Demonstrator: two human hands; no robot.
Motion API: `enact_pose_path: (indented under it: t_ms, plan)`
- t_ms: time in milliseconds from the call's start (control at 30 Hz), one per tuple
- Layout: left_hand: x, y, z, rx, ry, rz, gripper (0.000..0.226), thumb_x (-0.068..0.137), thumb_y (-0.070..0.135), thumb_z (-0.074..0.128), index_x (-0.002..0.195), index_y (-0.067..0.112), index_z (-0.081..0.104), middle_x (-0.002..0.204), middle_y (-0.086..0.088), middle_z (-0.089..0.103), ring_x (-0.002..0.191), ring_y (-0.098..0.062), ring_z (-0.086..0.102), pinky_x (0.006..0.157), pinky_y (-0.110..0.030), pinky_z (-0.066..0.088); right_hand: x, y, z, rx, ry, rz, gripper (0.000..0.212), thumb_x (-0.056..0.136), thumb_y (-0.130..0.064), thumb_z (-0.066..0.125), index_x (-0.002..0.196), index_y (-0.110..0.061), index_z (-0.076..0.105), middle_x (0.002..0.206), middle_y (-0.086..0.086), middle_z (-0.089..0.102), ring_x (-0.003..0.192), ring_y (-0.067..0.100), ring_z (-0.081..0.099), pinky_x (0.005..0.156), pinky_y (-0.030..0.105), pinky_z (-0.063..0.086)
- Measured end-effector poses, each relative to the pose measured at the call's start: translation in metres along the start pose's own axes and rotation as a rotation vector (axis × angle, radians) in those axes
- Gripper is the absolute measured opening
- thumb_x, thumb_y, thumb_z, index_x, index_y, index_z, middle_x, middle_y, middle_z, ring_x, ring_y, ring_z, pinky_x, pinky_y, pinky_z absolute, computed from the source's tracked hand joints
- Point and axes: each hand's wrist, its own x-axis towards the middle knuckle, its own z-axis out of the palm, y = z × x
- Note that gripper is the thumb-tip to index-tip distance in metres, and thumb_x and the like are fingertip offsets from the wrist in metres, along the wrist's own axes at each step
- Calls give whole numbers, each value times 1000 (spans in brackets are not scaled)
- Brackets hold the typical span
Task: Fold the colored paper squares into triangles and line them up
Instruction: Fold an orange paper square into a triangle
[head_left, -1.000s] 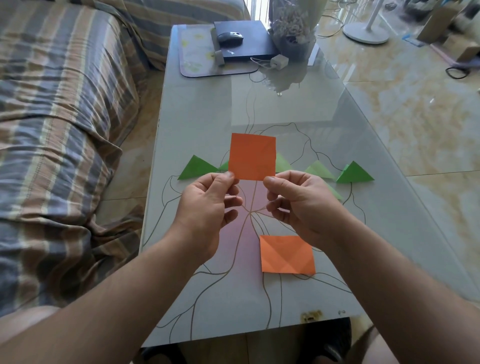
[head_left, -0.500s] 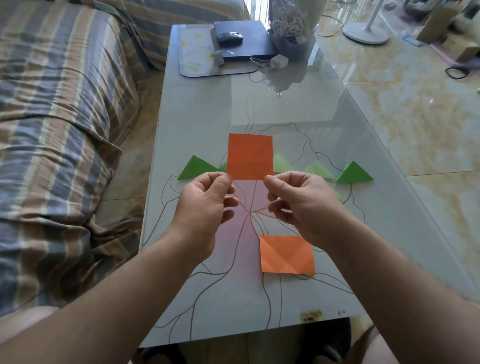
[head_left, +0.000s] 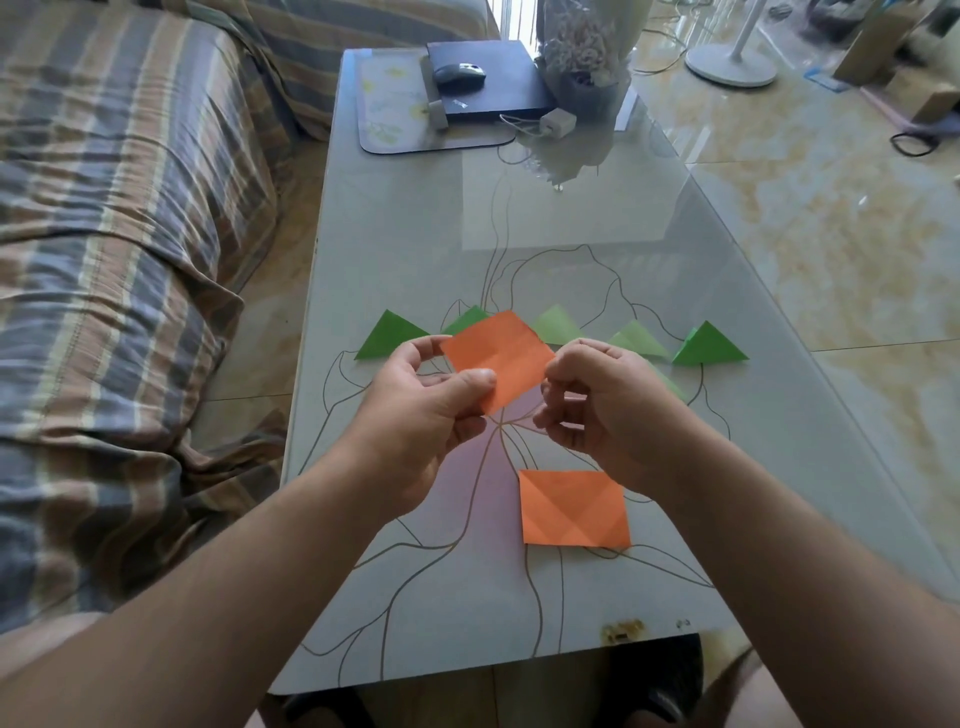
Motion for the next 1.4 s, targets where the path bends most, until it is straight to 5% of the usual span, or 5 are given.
enact_pose_path:
  t_ms: [267,500,633,833,1400]
  plan:
    - [-3,-10,6,-197,-4,-108,30,91,-7,68,116,6,56,99,-17,75,77,-23,77,68,-29,63,-5,14,12,-122,24,-182,24,94,-12,73,109,-12,55,83,6,72,68,24,66,67,35,52]
    - [-6,-11,6,-173,-63,-261,21,93,14,71,113,12,67,84,-6,73,73,-17,69,74,-33,60,-1,10,2,-210,65,-378,5,93,-3,73,96,-5,69,77,13,72,66,20,65,65,32,55]
    - [4,4,-6,-108,-47,-159,33,95,24,67,127,14,64,105,-10,73,86,-23,72,71,-36,60,1,9,-2,-218,8,-315,5,94,-2,70,93,-4,75,76,14,72,67,19,63,64,28,53]
    - [6,17,-19,215,-99,-79,45,87,10,79,127,25,63,107,-16,76,83,-28,76,67,-39,63,-1,12,1,-236,-87,-275,6,95,-2,71,93,-4,76,79,16,72,72,20,63,72,33,55]
    - [8,17,-21,211,-85,-53,43,86,3,78,123,21,66,109,-21,74,77,-25,77,59,-29,59,-5,11,-4,-237,-300,-245,25,83,-3,82,103,-17,77,82,-4,73,79,27,50,80,43,46]
